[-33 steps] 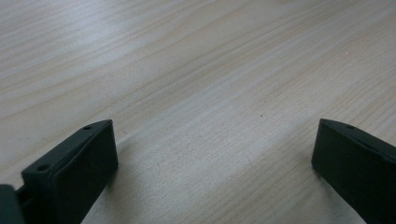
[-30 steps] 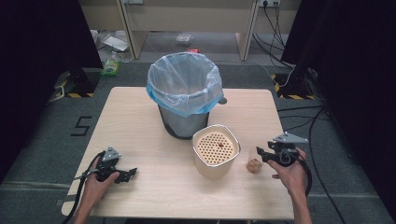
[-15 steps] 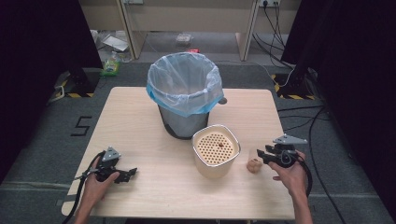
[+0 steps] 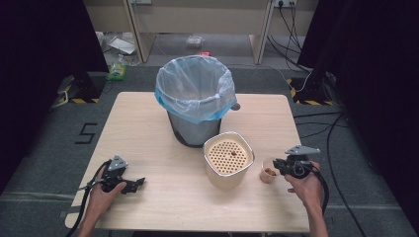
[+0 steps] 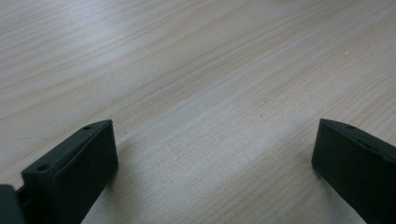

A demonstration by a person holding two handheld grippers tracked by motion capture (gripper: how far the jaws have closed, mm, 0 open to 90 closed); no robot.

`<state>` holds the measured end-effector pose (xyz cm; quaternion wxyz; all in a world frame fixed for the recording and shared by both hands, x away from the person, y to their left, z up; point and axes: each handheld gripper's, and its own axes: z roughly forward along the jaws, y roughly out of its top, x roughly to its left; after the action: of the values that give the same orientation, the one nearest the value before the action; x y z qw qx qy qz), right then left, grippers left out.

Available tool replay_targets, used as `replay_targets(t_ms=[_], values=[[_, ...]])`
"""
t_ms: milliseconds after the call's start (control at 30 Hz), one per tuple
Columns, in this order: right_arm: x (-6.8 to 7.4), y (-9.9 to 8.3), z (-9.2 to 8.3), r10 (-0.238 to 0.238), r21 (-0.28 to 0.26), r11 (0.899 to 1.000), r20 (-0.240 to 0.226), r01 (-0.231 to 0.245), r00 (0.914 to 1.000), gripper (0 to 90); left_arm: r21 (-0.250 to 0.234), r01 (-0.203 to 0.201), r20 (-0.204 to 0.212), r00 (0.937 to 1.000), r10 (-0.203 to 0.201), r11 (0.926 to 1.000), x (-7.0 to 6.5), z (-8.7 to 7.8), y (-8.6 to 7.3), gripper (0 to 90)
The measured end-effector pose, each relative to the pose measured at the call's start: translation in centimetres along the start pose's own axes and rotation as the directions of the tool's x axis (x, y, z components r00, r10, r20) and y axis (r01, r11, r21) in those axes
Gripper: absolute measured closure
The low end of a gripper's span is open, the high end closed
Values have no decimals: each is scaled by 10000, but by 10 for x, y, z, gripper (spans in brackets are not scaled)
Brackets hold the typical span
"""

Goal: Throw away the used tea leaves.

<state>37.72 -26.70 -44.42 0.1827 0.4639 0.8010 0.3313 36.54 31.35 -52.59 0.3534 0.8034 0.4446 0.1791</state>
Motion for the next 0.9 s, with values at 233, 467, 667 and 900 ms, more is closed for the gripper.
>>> replay_targets(t_ms=[233, 467, 667, 900], values=[[4, 6, -11, -625, -444, 9971, 19, 625, 9980, 872, 18, -19, -2, 10000, 19, 10000, 0, 0, 0, 0], [5, 11, -19, -714, -972, 9926, 230, 733, 9972, 871, 16, -19, -3, 10000, 19, 10000, 0, 0, 0, 0], [8, 19, -29, -925, -1481, 9841, 451, 982, 9947, 872, 17, -19, -3, 10000, 19, 10000, 0, 0, 0, 0], [12, 34, -43, -1200, -2192, 9662, 817, 1353, 9894, 872, 19, -22, -4, 10000, 22, 10000, 0, 0, 0, 0]])
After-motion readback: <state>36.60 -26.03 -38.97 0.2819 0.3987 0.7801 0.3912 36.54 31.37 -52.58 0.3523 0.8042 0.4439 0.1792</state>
